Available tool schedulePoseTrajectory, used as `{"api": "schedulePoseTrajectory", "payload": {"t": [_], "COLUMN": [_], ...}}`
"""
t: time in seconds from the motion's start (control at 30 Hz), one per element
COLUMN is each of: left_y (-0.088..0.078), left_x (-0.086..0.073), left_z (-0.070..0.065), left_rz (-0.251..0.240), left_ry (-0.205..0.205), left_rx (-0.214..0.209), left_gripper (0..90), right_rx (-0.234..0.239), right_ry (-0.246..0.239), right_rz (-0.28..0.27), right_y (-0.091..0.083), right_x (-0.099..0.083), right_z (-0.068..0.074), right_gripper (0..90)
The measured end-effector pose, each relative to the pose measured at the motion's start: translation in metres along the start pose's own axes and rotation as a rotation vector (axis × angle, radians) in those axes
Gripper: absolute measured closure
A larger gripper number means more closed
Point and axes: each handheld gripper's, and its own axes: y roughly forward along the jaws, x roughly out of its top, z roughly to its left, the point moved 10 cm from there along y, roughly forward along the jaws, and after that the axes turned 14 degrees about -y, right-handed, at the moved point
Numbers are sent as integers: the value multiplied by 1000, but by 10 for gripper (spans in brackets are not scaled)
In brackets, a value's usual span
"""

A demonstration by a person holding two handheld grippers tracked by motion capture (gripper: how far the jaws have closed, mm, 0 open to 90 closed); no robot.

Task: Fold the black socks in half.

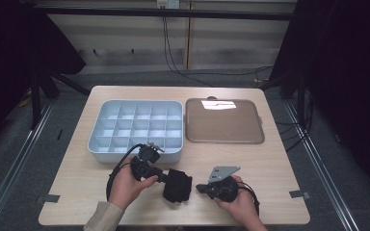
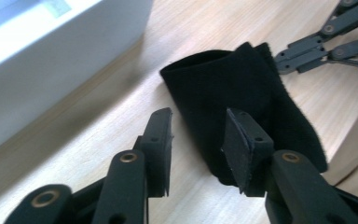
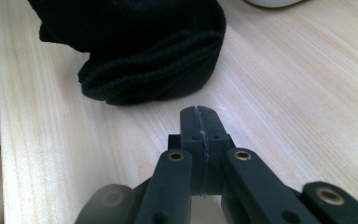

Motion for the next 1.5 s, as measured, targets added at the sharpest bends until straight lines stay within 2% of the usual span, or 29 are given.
{"api": "schedulePoseTrajectory", "payload": {"t": [0.2, 0.57, 0.8, 0.9, 1.5], "left_y": [2, 17, 22, 24, 27], "left_x": [0, -5, -4, -4, -3], "left_z": [2, 0, -4, -6, -7], "left_rz": [-4, 19, 28, 29, 22], "left_ry": [-11, -26, -9, -4, -3], "left_rx": [-6, -18, -3, -10, -12], "left_gripper": [584, 571, 559, 552, 524], "right_rx": [2, 8, 8, 10, 13], "right_ry": [-5, -7, -19, -24, -36], "right_rz": [3, 2, 6, 7, 1], "right_y": [1, 1, 2, 2, 4], "right_x": [1, 2, 3, 3, 5], "right_z": [2, 4, 5, 6, 8], "right_gripper": [900, 900, 900, 900, 900]}}
